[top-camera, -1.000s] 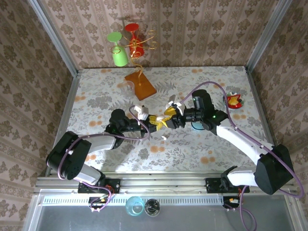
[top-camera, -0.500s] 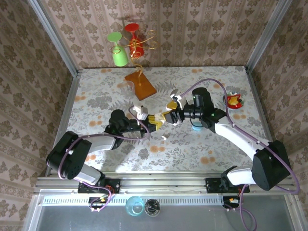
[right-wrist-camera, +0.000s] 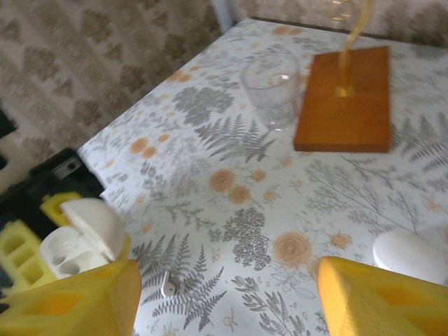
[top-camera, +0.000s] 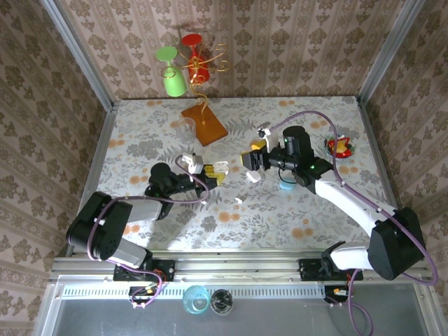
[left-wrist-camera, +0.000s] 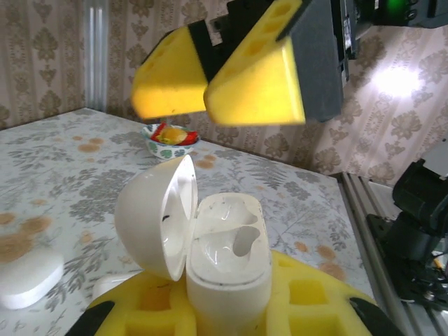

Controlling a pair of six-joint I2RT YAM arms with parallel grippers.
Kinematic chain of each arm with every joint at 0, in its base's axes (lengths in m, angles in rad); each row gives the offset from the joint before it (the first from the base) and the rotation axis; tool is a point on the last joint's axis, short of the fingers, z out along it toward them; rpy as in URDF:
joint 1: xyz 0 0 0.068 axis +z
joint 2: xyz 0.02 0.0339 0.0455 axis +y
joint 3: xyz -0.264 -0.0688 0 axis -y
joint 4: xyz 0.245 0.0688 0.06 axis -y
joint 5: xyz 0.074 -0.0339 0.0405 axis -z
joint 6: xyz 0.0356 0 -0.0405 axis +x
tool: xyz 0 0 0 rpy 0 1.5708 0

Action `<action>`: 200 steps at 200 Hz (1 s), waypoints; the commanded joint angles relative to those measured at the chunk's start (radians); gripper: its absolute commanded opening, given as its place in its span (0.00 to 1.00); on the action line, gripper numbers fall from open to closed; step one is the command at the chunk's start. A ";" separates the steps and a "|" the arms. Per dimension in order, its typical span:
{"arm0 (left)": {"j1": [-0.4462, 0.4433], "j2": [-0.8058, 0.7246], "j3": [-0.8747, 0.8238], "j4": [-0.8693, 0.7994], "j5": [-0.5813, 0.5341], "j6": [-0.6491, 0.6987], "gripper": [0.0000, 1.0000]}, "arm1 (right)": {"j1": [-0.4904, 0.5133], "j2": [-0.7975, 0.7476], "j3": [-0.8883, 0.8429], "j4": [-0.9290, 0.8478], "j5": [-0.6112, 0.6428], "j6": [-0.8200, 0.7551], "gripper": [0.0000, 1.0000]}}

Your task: Insert wireless bluetooth earbuds into charging case

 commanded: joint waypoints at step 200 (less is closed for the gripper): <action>0.147 -0.402 -0.111 -0.346 -0.334 0.238 0.00 | 0.287 0.420 -0.036 -0.116 0.074 0.590 0.58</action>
